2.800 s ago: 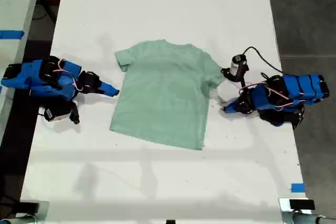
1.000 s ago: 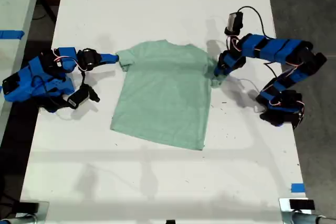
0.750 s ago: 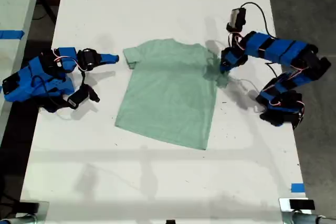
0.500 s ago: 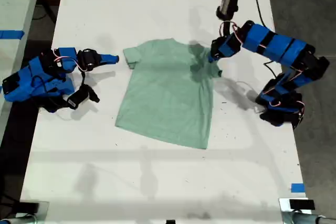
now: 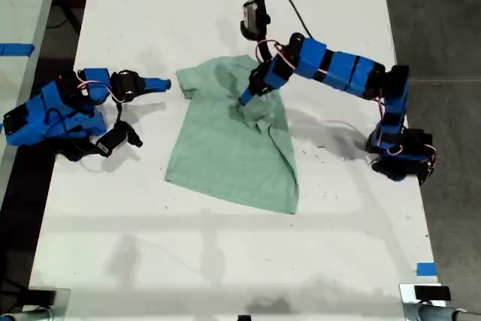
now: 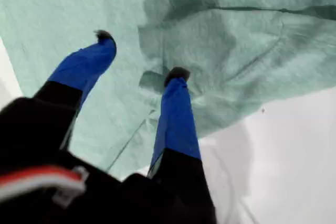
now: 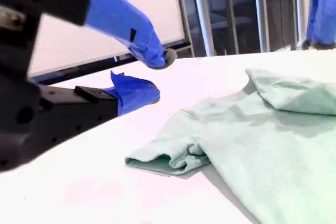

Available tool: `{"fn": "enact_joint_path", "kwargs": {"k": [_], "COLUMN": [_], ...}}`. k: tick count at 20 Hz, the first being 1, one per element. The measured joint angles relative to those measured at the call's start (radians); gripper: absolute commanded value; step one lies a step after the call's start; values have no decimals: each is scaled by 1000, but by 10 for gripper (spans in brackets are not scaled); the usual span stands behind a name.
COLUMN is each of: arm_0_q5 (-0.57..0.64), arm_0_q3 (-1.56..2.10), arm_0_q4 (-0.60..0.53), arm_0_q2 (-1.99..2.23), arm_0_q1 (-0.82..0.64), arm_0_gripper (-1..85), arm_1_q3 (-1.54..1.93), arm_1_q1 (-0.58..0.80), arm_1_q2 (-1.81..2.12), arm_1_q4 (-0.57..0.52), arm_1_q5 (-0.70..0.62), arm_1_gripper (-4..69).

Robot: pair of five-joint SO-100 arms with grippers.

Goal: Fold t shirt

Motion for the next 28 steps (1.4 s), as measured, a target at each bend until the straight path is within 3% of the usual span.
{"fn": "enact_joint_path", "kwargs": {"k": [1, 3, 4, 12, 15, 17, 21, 28], "arm_0_q5": [0, 0, -5, -55, -89, -126, -141, -150], "arm_0_q3": [0, 0, 0, 0, 0, 0, 0, 0], "arm_0_q4": [2, 2, 2, 17, 38, 52, 60, 63], "arm_0_q2": [0, 0, 0, 0, 0, 0, 0, 0], "arm_0_q1": [0, 0, 0, -11, -17, -29, -32, -32], "arm_0_gripper": [79, 84, 81, 1, 37, 26, 15, 2], "arm_1_q3": [11, 103, 199, 1465, 1919, 2105, 2160, 2163], "arm_1_q1": [18, 43, 43, -51, -64, -51, 81, 104], "arm_1_q2": [63, 242, 351, 1617, 2125, 2177, 2210, 2214], "arm_1_q4": [29, 63, 63, -144, -135, -140, -133, -133], "arm_1_q5": [0, 2, 17, 183, 201, 247, 308, 328], "arm_1_gripper": [232, 36, 16, 16, 30, 21, 22, 18]}}
